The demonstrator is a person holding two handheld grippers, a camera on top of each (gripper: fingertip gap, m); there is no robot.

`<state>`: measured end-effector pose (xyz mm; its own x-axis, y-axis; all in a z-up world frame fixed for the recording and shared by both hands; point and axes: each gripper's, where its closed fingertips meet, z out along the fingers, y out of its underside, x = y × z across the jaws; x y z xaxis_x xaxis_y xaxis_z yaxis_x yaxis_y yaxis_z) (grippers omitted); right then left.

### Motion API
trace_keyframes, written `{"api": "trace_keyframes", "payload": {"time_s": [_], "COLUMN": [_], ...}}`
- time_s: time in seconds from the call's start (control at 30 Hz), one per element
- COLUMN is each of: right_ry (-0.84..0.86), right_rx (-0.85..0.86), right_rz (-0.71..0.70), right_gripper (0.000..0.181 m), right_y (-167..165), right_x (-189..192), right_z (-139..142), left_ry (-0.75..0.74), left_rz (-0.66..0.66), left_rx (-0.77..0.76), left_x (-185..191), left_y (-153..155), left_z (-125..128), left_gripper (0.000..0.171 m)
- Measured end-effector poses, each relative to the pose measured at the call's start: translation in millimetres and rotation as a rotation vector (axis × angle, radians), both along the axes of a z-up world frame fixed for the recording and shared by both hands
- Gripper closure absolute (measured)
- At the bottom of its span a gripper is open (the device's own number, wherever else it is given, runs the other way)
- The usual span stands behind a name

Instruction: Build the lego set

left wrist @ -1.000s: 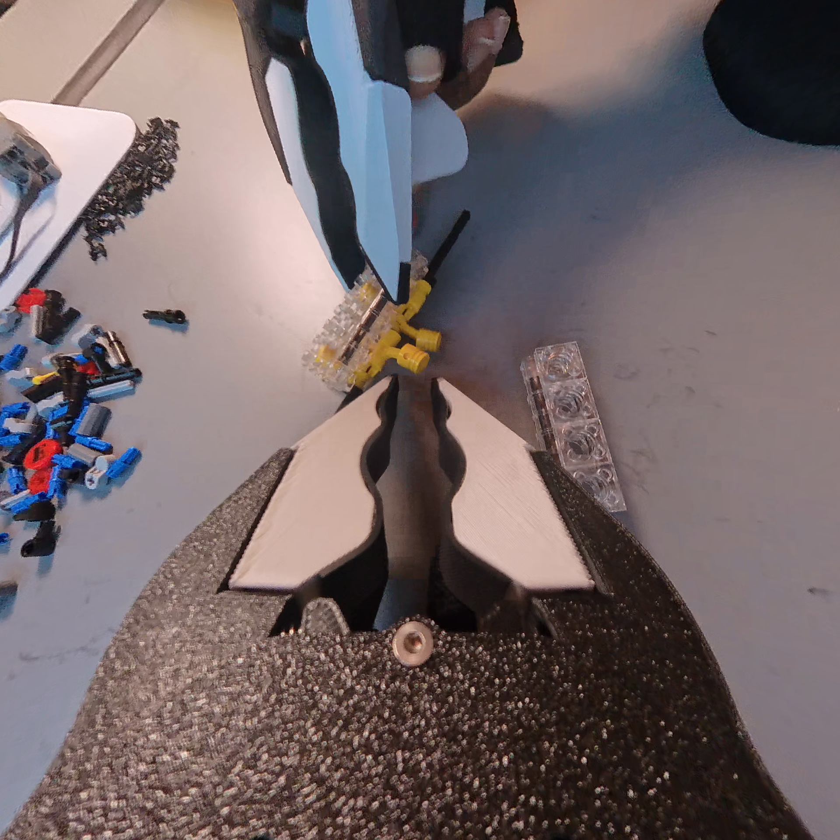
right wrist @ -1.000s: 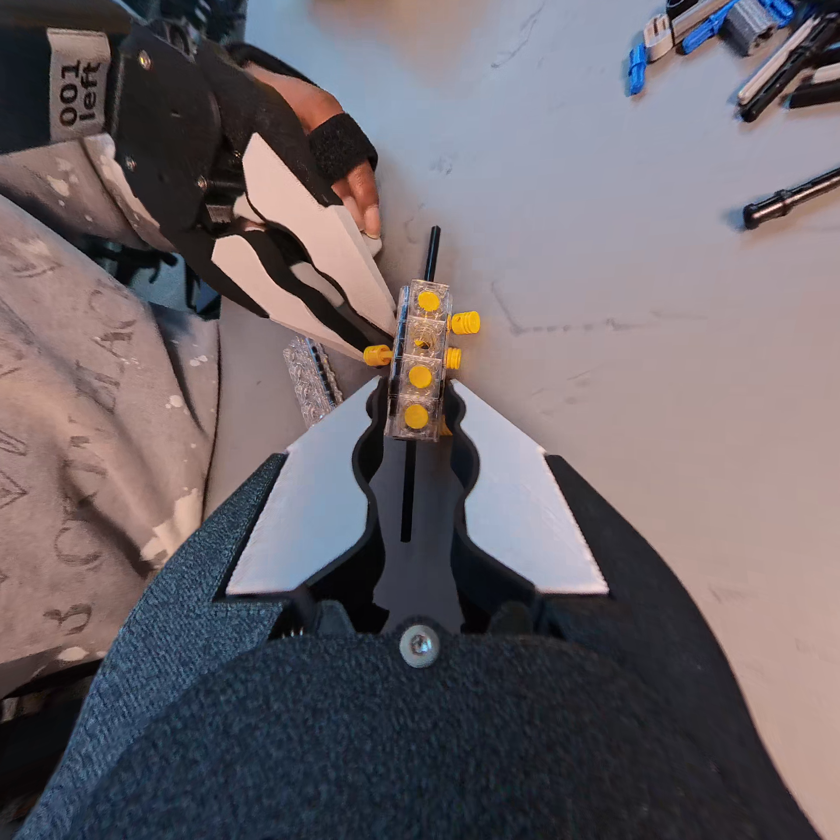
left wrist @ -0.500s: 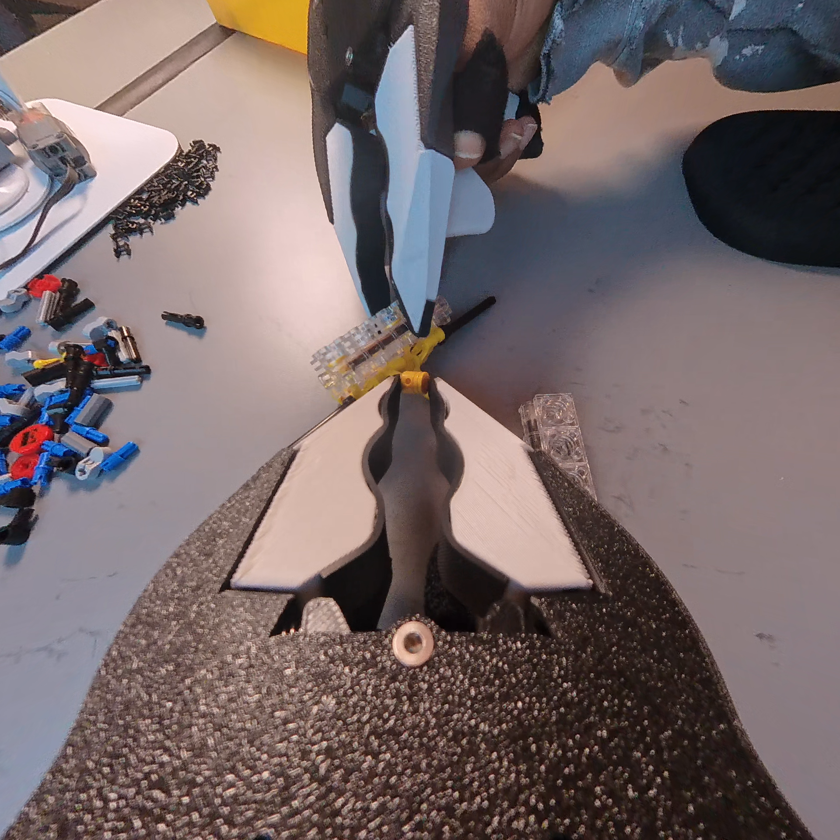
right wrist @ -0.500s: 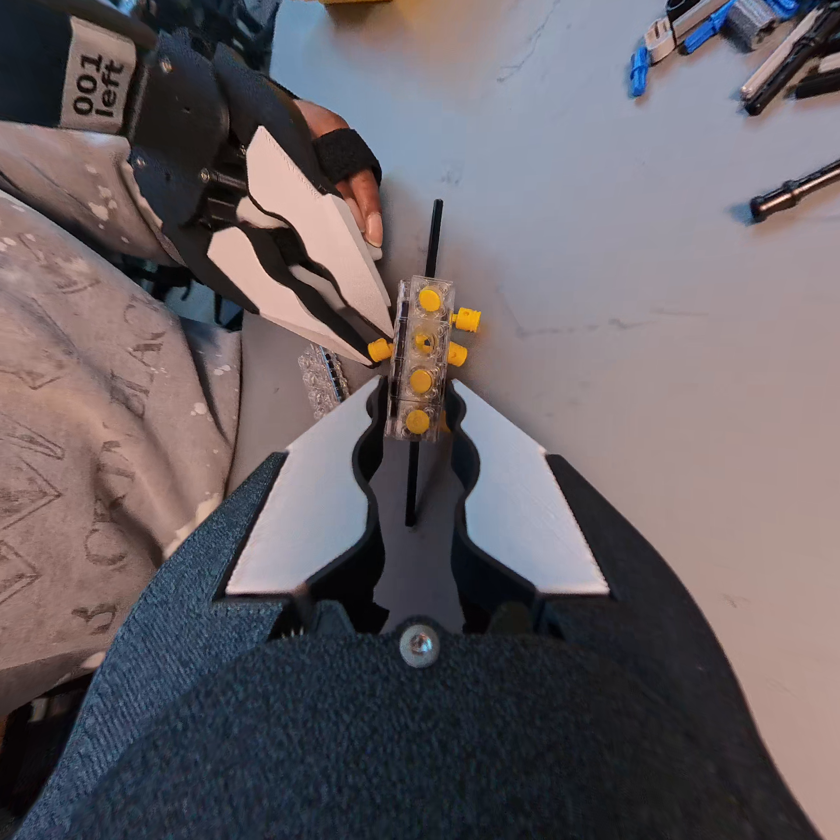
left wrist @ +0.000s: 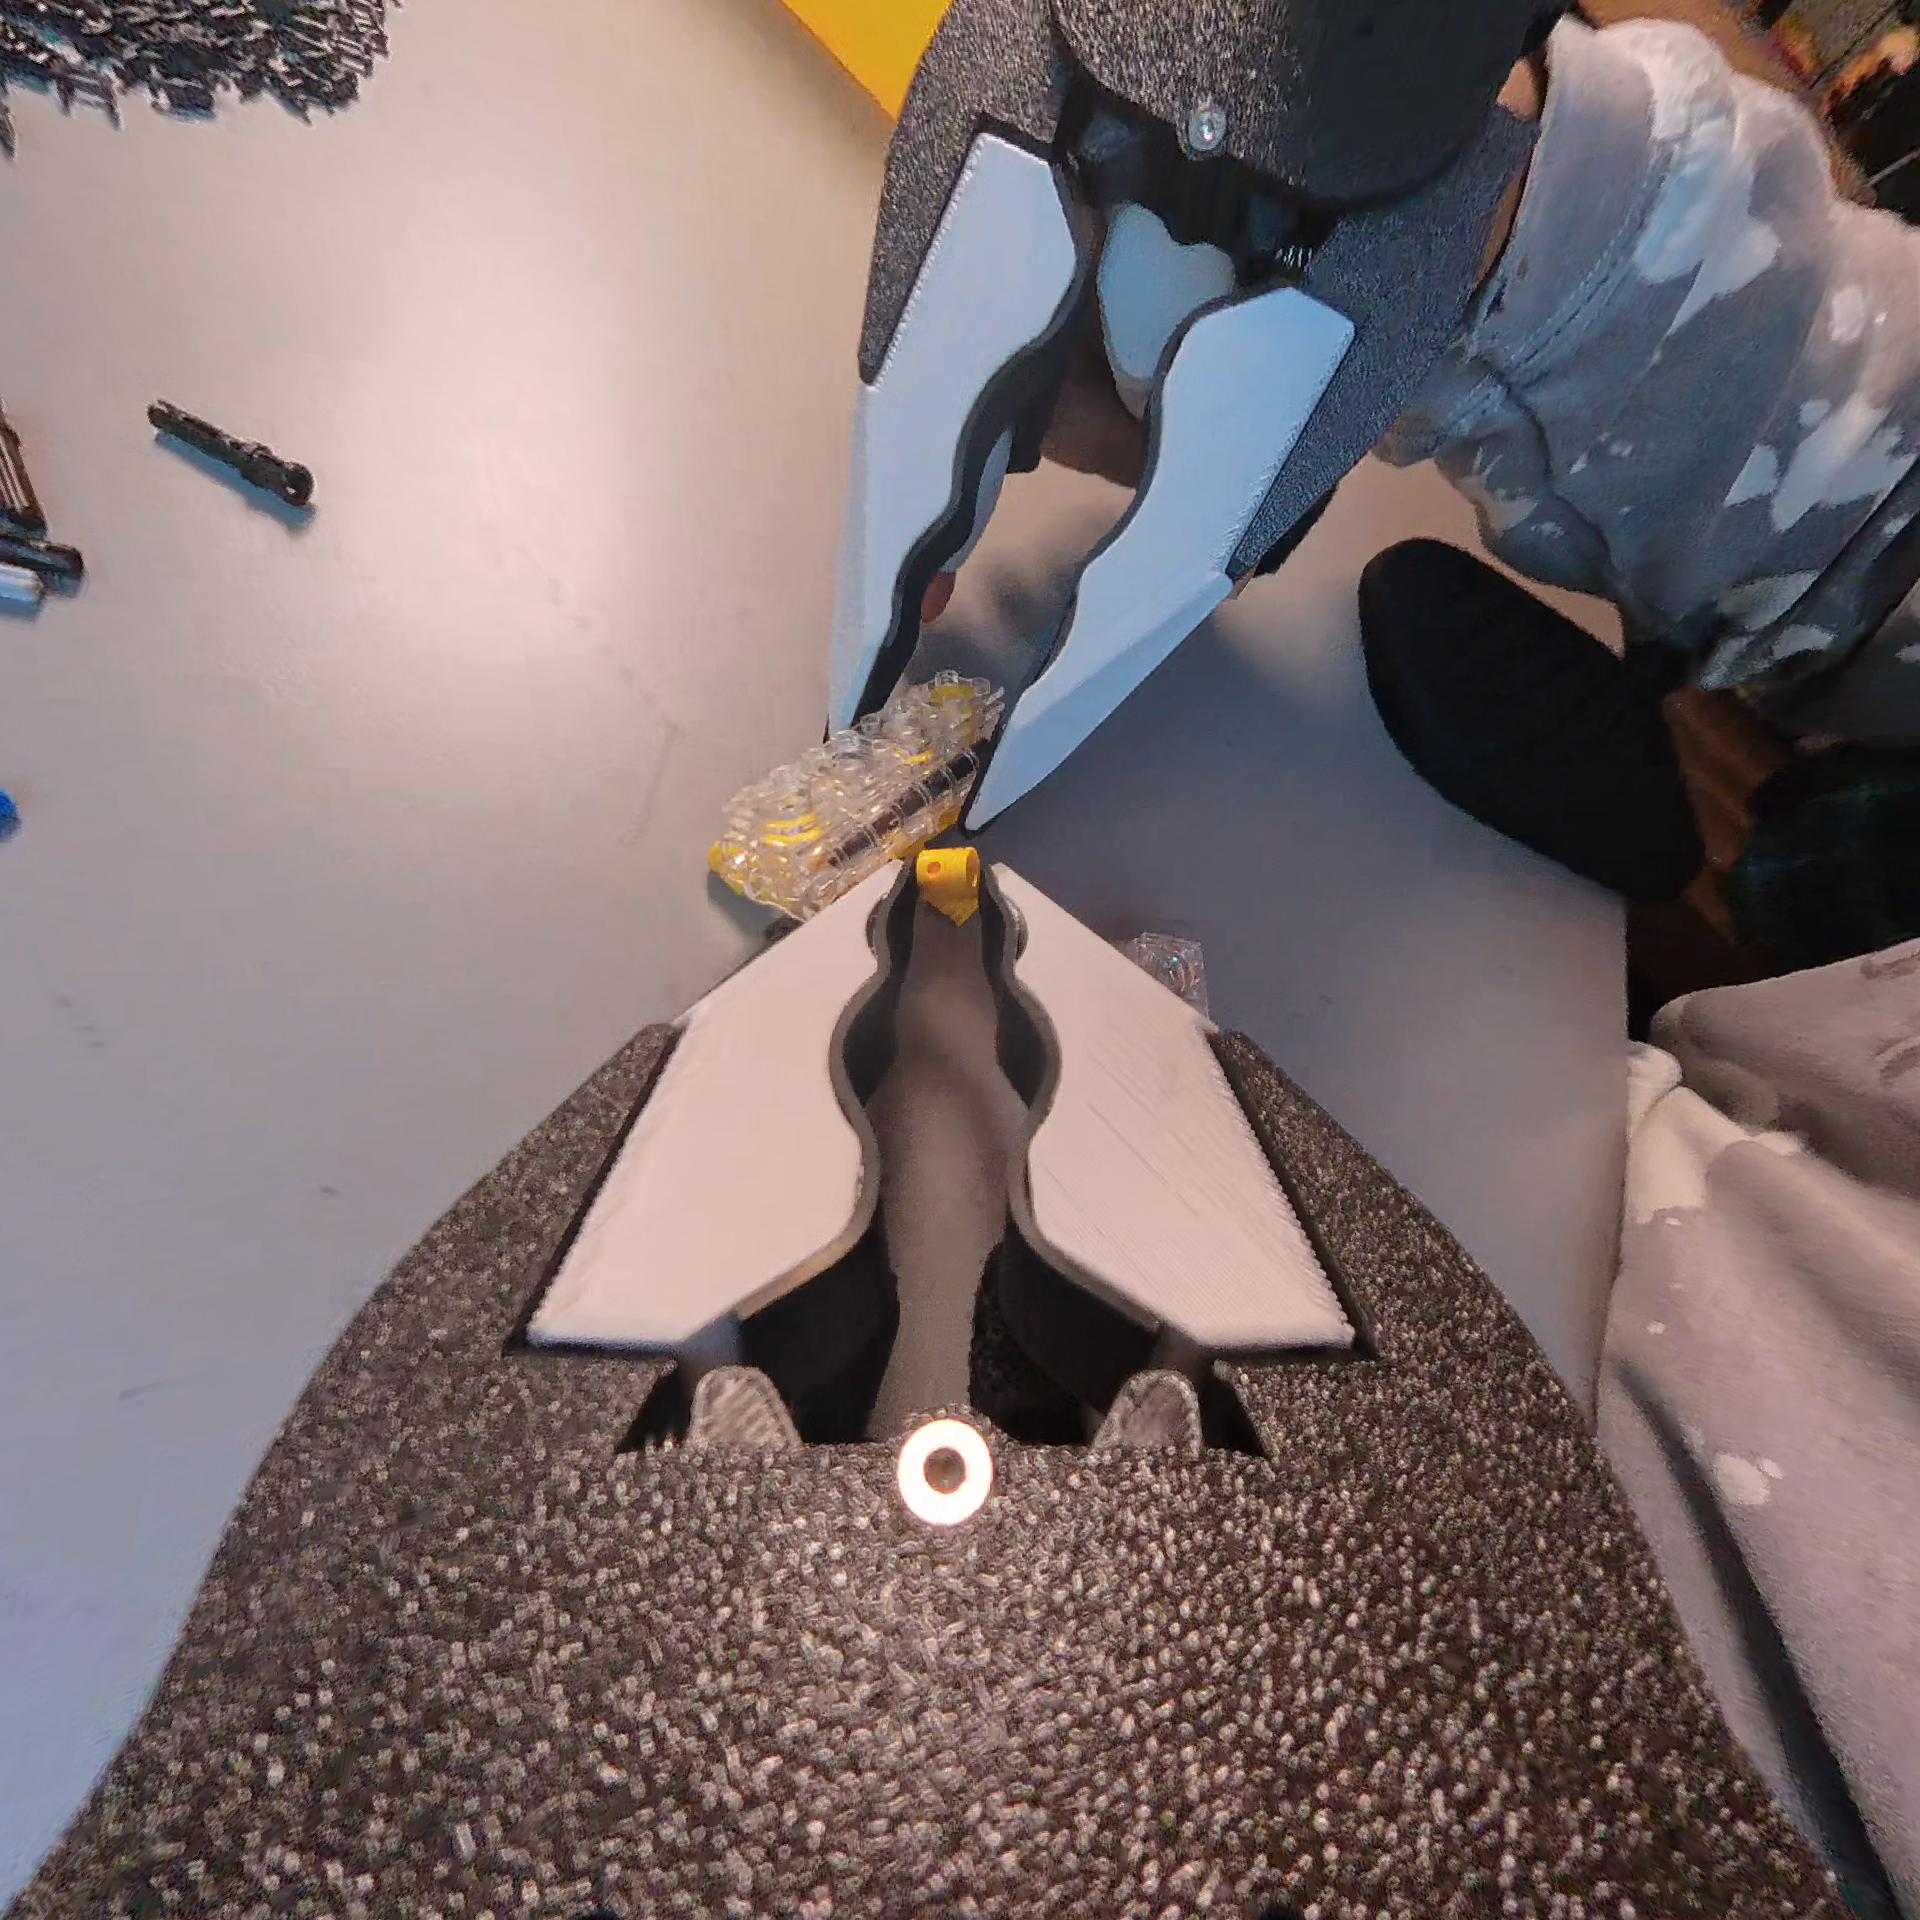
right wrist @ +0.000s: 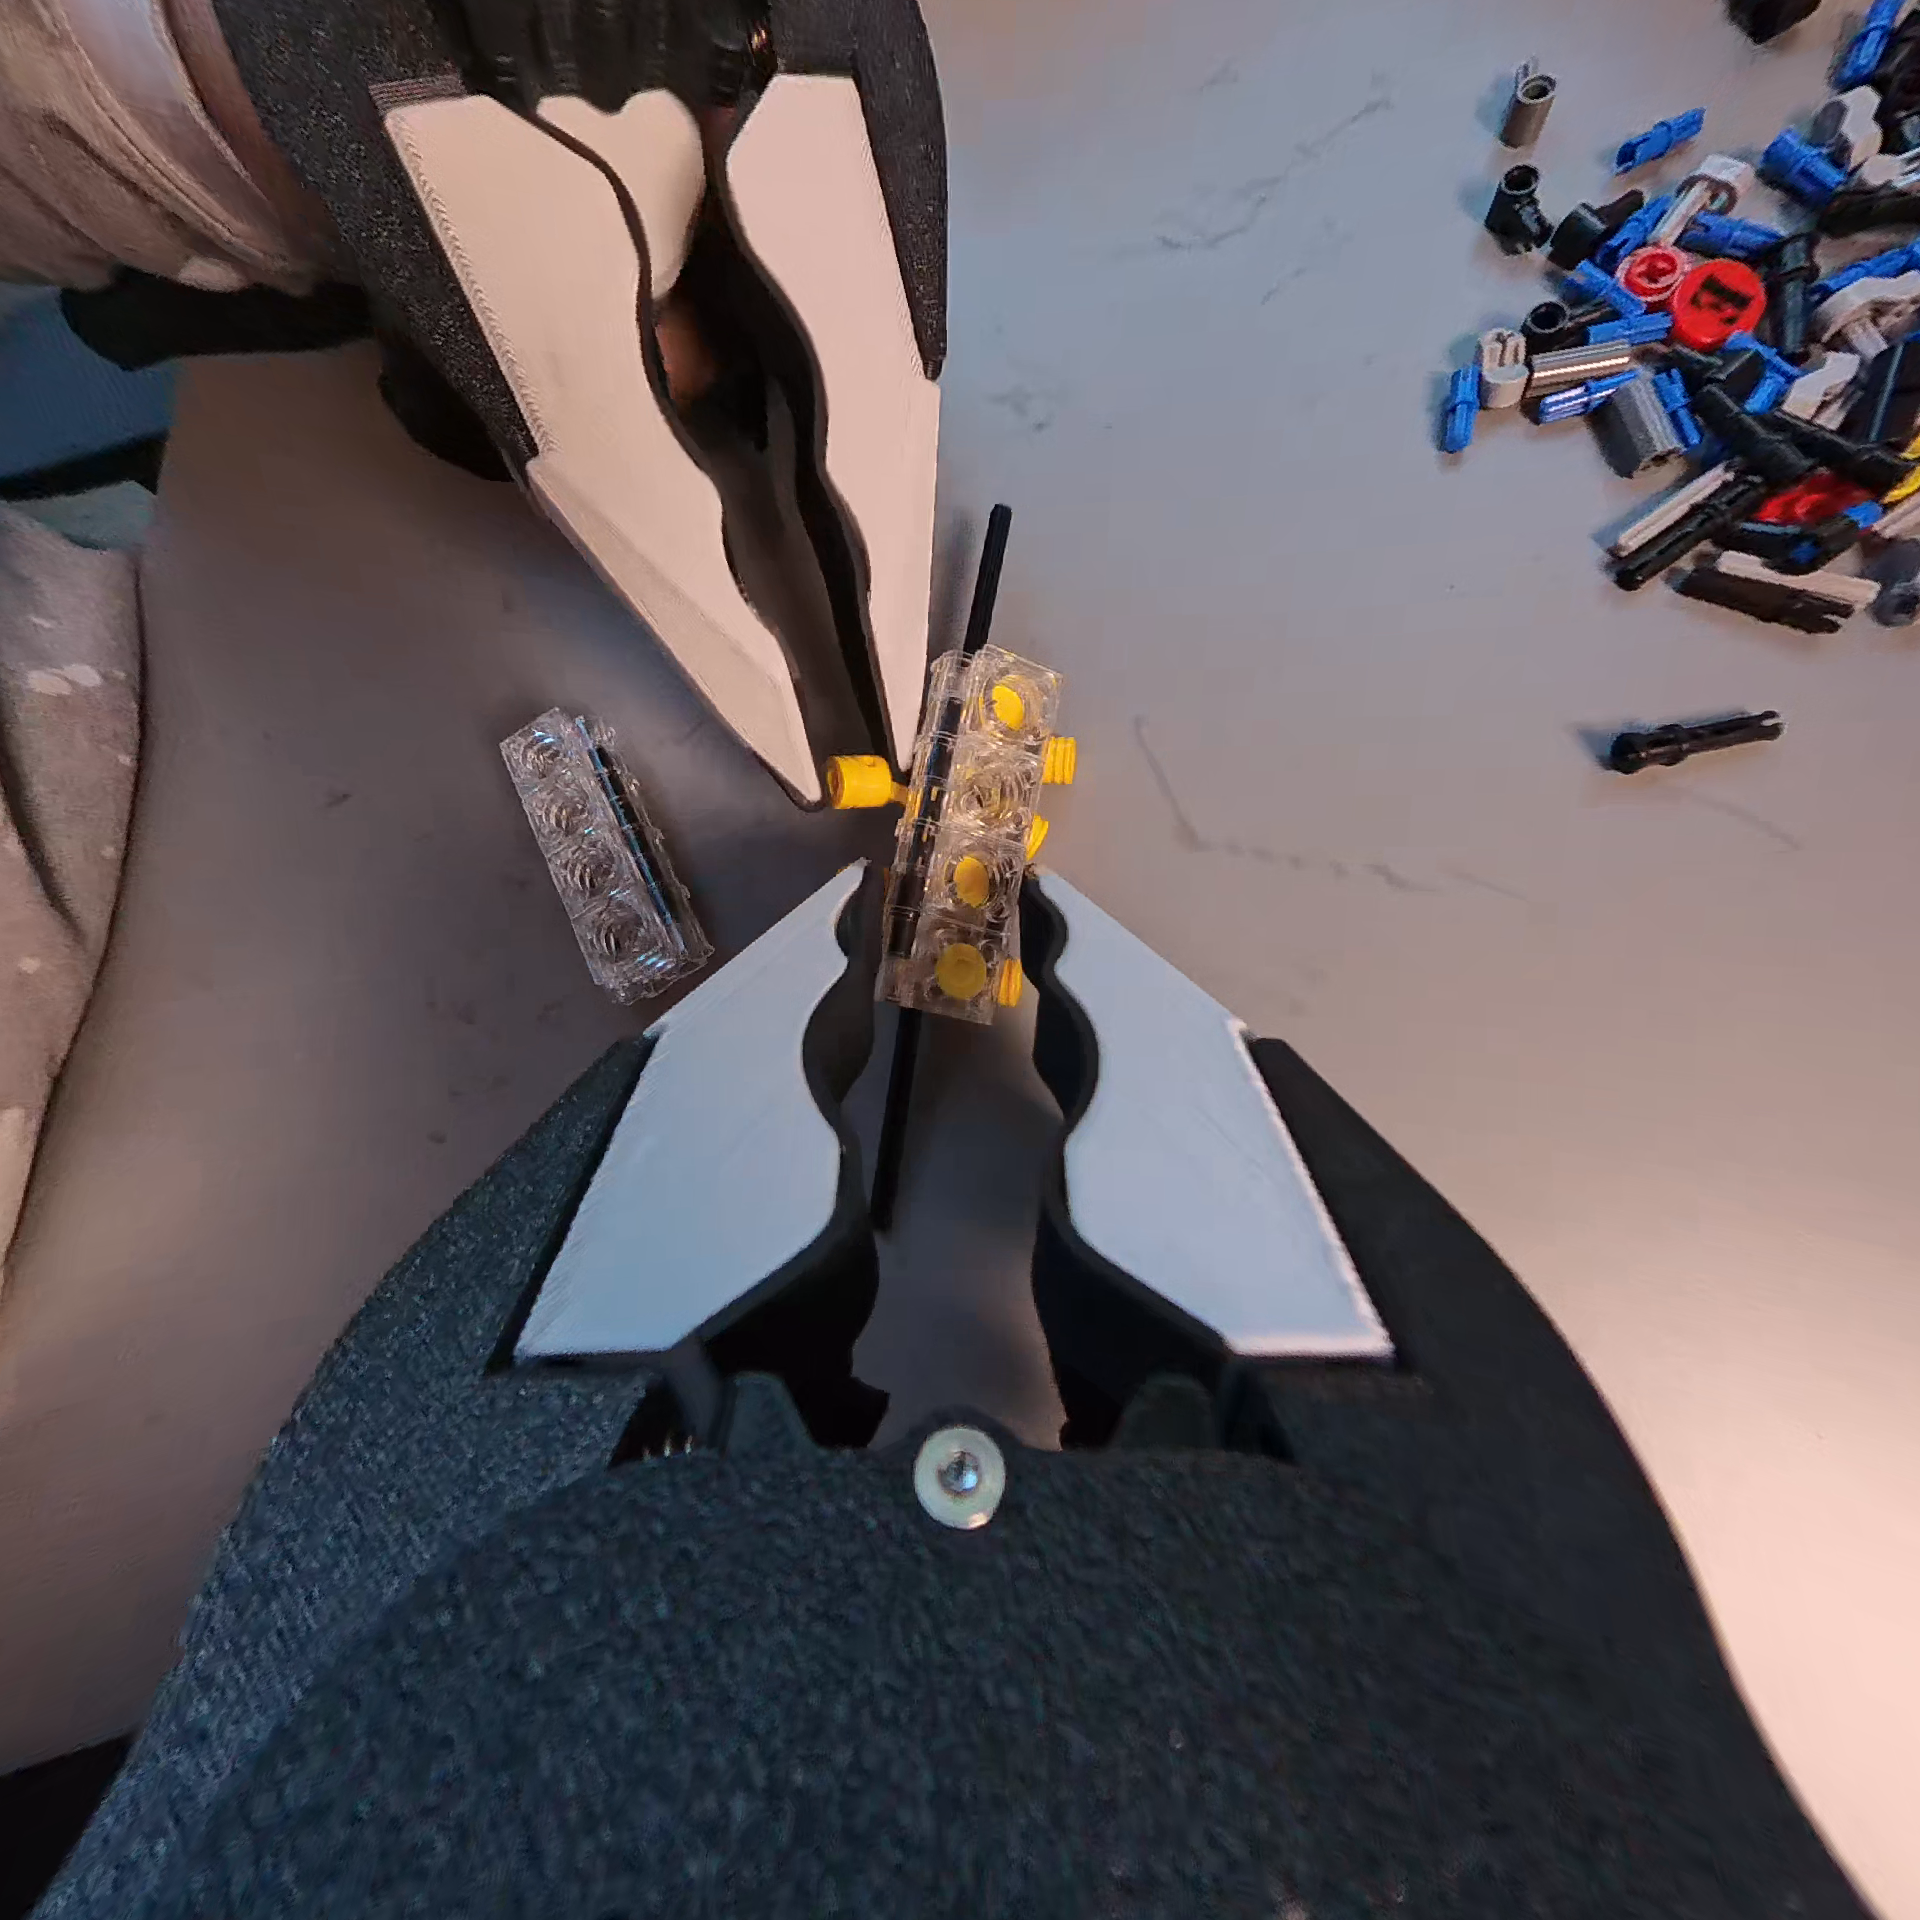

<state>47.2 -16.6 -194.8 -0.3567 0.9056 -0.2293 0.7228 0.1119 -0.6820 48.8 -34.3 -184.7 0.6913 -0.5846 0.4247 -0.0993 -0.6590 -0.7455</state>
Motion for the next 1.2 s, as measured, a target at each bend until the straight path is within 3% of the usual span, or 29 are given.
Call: {"api": "trace_keyframes", "payload": {"time_s": [0.3, 0.7, 0.9, 1.03, 1.2], "right_ry": [-0.01, -0.033, -0.038, -0.034, -0.031], "right_rx": [-0.285, -0.44, -0.409, -0.41, -0.434], "right_rz": [-0.066, -0.136, -0.129, -0.139, -0.153], "right_gripper": [0.156, 0.156, 0.157, 0.157, 0.157], "right_y": [3.2, 8.4, 4.7, 6.1, 8.1], "right_x": [-0.9, 0.0, 0.4, -0.3, 0.7], "right_z": [6.6, 9.0, 7.7, 7.9, 8.3], "left_ry": [-0.091, 0.083, 0.144, 0.206, 0.333], "left_rz": [0.088, 0.119, 0.084, -0.008, -0.07], "left_rx": [-0.007, 0.148, 0.236, 0.299, 0.353], "left_x": [-5.3, -13.4, -6.6, 2.7, 3.3], "left_y": [8.5, 15.0, 14.1, 6.3, 0.1], "left_z": [9.7, 11.1, 15.4, 13.2, 2.5], "left_gripper": [0.16, 0.16, 0.163, 0.162, 0.162]}}
